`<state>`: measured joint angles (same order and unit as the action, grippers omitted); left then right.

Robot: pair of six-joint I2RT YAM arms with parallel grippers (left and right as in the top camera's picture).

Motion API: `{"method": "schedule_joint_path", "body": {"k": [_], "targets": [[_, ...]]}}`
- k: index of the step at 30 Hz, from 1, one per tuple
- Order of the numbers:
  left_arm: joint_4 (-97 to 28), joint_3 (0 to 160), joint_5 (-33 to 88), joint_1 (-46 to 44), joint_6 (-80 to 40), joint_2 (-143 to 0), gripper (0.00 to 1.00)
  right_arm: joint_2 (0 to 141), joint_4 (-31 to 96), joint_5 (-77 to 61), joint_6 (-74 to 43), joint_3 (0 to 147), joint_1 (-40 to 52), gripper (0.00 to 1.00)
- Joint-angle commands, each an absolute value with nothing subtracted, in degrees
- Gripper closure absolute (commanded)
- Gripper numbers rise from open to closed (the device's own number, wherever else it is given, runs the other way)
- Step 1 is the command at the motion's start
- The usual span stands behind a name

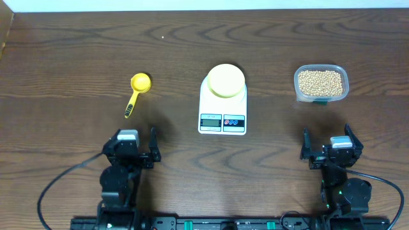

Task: Scoop item into bowl and weigh 50g on scale
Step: 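Move the left gripper over the yellow scoop and grasp its bowl rim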

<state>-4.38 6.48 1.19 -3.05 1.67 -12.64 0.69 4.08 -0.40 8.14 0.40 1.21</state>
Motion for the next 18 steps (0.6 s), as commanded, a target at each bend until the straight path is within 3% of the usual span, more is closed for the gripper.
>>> {"method": "schedule_joint_path", "body": {"k": [1,12,18], "targets": [[-4.12,15.29,0.43,-2.79,1.61,-20.23,0.08,0.30,4.32,-0.34,7.77,0.32,1.54,0.01],[-17.52,44.03,6.09,-2.79,1.41,-49.95,0.08,0.30,4.32,-0.34,7.77,0.32,1.54,0.01],[-35.51,66.02,9.82,-2.79,-0.54,-65.71,0.08,0.30,4.32,-0.34,7.77,0.32,1.54,0.01]]}}
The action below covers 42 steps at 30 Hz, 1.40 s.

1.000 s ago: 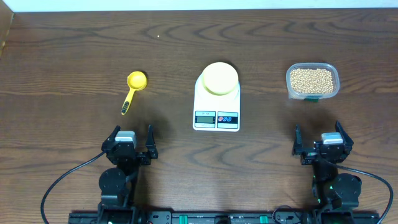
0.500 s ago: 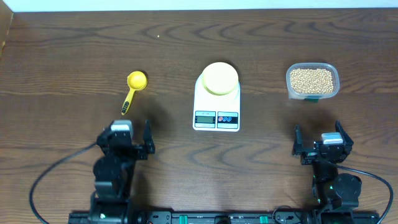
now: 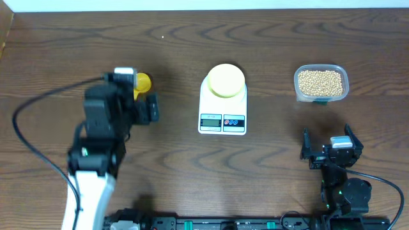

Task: Scoop item into bowl and weigh 50g on scale
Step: 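Move the left gripper over the yellow scoop and grasp its bowl rim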

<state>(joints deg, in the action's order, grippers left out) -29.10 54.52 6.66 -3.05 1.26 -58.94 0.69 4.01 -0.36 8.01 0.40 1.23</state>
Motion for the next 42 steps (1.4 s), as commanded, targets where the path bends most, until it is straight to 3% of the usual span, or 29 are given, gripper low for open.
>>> {"method": "schedule_joint_path", "body": {"k": [1,8,13,26,33,42], "targets": [[-38.50,69.25,10.13,-2.79,-0.56,-67.88,0.08,0.30,4.32,-0.34,7.77,0.32,1.54,0.01],[-54.04,85.19,11.14,-2.79,4.32,-80.03,0.08,0.30,4.32,-0.34,7.77,0.32,1.54,0.01],[-52.69,85.25,16.71,-1.15,6.42,-84.68,0.08,0.30,4.32,-0.34,7.77,0.32,1.54,0.01],[-42.92,85.25,16.62,8.75,18.33,-98.56,0.08,0.30,4.32,-0.34,7.77,0.32,1.54,0.01],[-39.62,85.25,16.93,9.74,23.59,-105.49,0.10,0.30,4.32,-0.34,7.77,0.32,1.54,0.01],[-34.28,85.25,16.88,10.81,23.49,-113.60,0.21,0.30,4.32,-0.34,7.77,0.32,1.54,0.01]]}}
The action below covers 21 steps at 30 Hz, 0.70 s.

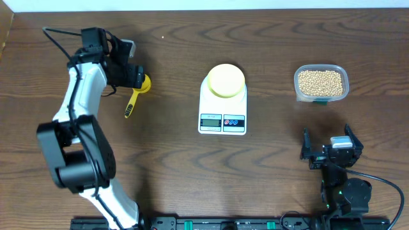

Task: Scoop item into bowl and weigh 50g on scale
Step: 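Move the left gripper over the yellow scoop and grasp its bowl rim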

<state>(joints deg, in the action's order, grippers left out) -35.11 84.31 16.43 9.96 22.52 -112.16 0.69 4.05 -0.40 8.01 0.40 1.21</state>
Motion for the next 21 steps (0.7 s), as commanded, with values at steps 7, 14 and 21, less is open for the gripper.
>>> {"method": "schedule_joint_path", "body": {"k": [7,14,21], "targets": [[-32.10,85.25,16.93,11.11,23.51,-117.99,0.23,0.30,4.32,-0.34,7.77,0.32,1.54,0.01],[-30.55,85.25,16.93,11.07,23.49,-120.73,0.32,0.30,4.32,-0.34,7.77,0.32,1.54,0.01],[-28.77,85.25,16.95,11.07,23.11,-121.05,0.46,0.30,4.32,-0.34,7.77,0.32,1.54,0.01]]}}
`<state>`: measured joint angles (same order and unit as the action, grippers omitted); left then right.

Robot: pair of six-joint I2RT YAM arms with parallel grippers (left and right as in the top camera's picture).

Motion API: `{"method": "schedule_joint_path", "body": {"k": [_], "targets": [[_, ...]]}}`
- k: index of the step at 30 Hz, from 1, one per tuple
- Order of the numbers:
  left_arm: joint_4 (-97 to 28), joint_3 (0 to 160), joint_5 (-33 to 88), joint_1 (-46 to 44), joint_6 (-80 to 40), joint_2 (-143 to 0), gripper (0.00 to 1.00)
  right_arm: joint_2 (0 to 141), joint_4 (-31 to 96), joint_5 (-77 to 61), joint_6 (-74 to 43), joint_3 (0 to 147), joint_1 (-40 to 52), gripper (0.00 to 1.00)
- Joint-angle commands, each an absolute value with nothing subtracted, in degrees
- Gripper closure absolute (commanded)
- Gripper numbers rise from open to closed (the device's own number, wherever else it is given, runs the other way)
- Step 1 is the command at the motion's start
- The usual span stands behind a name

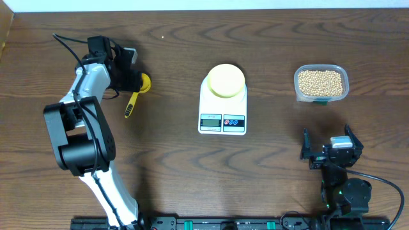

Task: Scoop item into bowl and weigh 50g on scale
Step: 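Move the left gripper over the yellow scoop and grasp its bowl rim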

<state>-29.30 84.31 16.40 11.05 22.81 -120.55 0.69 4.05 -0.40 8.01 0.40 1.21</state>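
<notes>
The yellow measuring scoop (132, 101) lies left of the scale, handle pointing toward the near edge. Its head is partly covered by my left gripper (132, 81). That gripper has come in from the far left and looks open, low over the head of the scoop. A white digital scale (222, 118) stands mid-table with a pale yellow bowl (225, 80) on its platform. On the far right, a clear container of beige beans (321, 83) sits with no lid. My right gripper (326, 152) rests open at the near right.
The left arm (80, 128) stretches from the near edge up the left side of the table. Its cable loops near the far left. Bare wood lies between the scoop, the scale and the bean container.
The left gripper has shifted slightly right and nearer, closer onto the scoop's head, and the arm's elbow has moved in. The scoop, scale, bowl, beans and right arm are unchanged.
Both arms first rested at the near edge with their grippers open. The left arm then stood raised over the scoop area. Later it reached round from the far left beside the scoop's head, and it is now at the head. Nothing on the table has moved.
</notes>
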Motion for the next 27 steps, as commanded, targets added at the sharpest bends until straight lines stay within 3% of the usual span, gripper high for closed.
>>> {"method": "schedule_joint_path", "body": {"k": [1,13,16,19,27], "targets": [[-28.53,85.25,16.95,11.05,22.81,-121.43,0.46,0.30,4.32,-0.34,7.77,0.32,1.54,0.01],[-26.55,85.25,16.99,11.03,20.86,-124.31,0.51,0.30,4.32,-0.34,7.77,0.32,1.54,0.01],[-25.98,85.25,17.02,11.03,20.73,-124.31,0.67,0.30,4.32,-0.34,7.77,0.32,1.54,0.01],[-25.34,85.25,17.39,11.03,20.64,-124.31,0.92,0.30,4.32,-0.34,7.77,0.32,1.54,0.01],[-24.84,85.32,17.34,11.14,13.91,-118.93,0.93,0.27,4.32,-0.34,7.77,0.32,1.54,0.01]]}}
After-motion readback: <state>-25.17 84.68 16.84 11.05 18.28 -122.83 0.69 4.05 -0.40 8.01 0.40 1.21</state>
